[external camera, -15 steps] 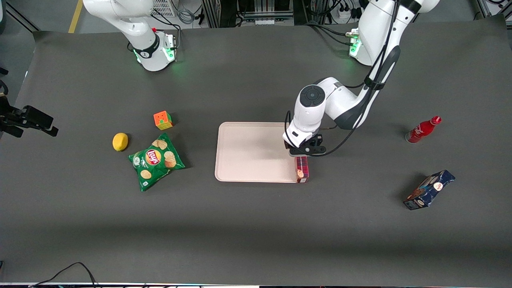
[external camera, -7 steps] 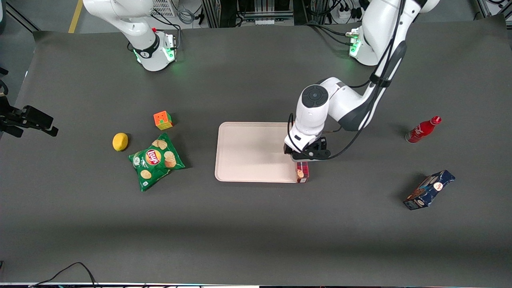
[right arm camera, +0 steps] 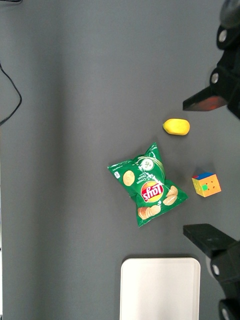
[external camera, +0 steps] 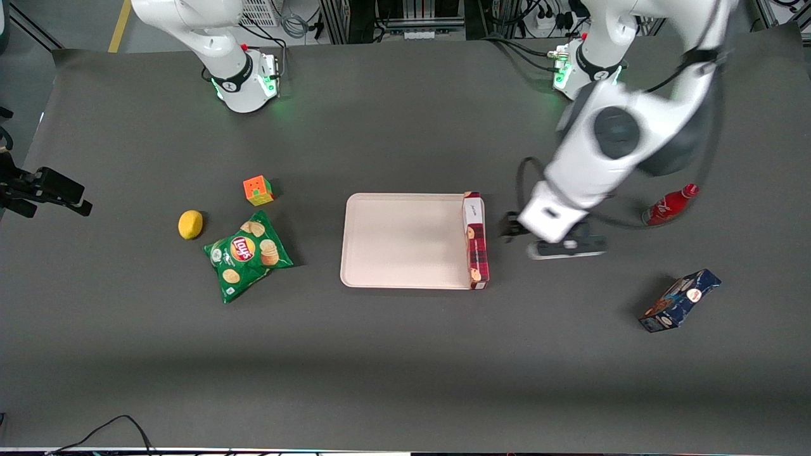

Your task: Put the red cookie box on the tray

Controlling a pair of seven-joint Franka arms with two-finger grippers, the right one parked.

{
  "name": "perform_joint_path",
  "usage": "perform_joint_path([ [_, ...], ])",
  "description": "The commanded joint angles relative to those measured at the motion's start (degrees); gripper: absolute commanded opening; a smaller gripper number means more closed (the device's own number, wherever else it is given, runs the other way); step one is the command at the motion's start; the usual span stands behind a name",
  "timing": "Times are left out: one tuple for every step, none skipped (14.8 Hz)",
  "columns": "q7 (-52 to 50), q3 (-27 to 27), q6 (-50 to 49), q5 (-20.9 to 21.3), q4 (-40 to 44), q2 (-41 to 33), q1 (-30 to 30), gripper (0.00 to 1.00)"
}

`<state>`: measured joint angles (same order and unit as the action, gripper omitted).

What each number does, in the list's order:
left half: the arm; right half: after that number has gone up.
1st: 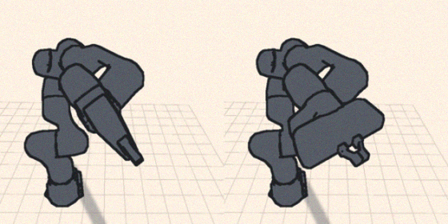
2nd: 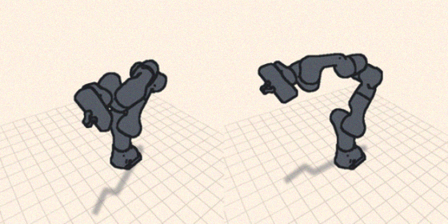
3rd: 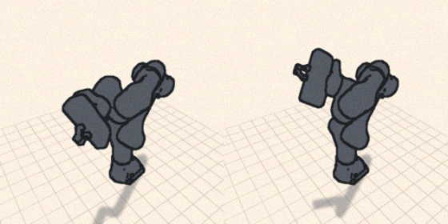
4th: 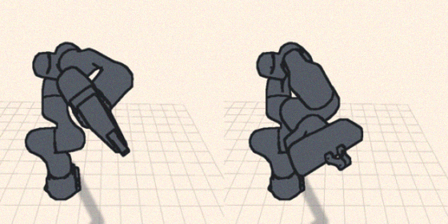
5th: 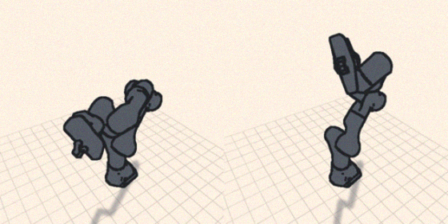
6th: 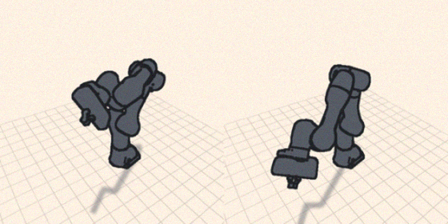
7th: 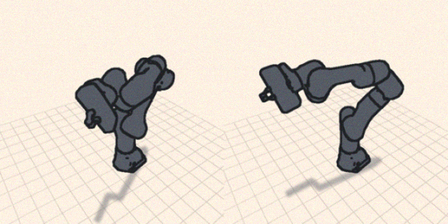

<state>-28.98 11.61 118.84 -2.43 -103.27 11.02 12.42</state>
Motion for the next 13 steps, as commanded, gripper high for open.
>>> perform_joint_path([
  [7.3,-2.9,-16.9,-4.2,7.0,-6.2,-4.5,1.00],
  [8.8,-4.1,-20.7,-3.9,8.8,-7.6,-4.8,1.00],
  [10.3,-5.1,-23.6,-3.6,9.7,-9.3,-5.4,1.00],
  [12.1,-5.4,-25.8,-3.6,9.8,-11.4,-6.5,1.00],
  [13.8,-5.4,-27.2,-3.5,9.8,-13.2,-8.0,1.00],
  [15.2,-5.5,-28.7,-3.5,9.8,-14.8,-9.4,1.00],
  [16.8,-6.6,-30.3,-3.5,9.9,-16.1,-10.3,1.00],
  [18.9,-7.7,-31.6,-3.5,10.3,-17.3,-10.5,1.00],
  [20.5,-9.0,-32.1,-3.5,11.0,-17.7,-10.5,1.00],
  [21.8,-10.3,-33.2,-3.0,12.2,-17.8,-10.5,1.00],
  [23.3,-11.2,-34.2,-2.5,13.5,-17.7,-10.5,1.00],
  [24.4,-11.3,-34.6,-1.2,14.2,-17.7,-10.5,1.00],
  [24.8,-11.3,-34.6,0.9,14.7,-17.8,-10.5,1.00],
])
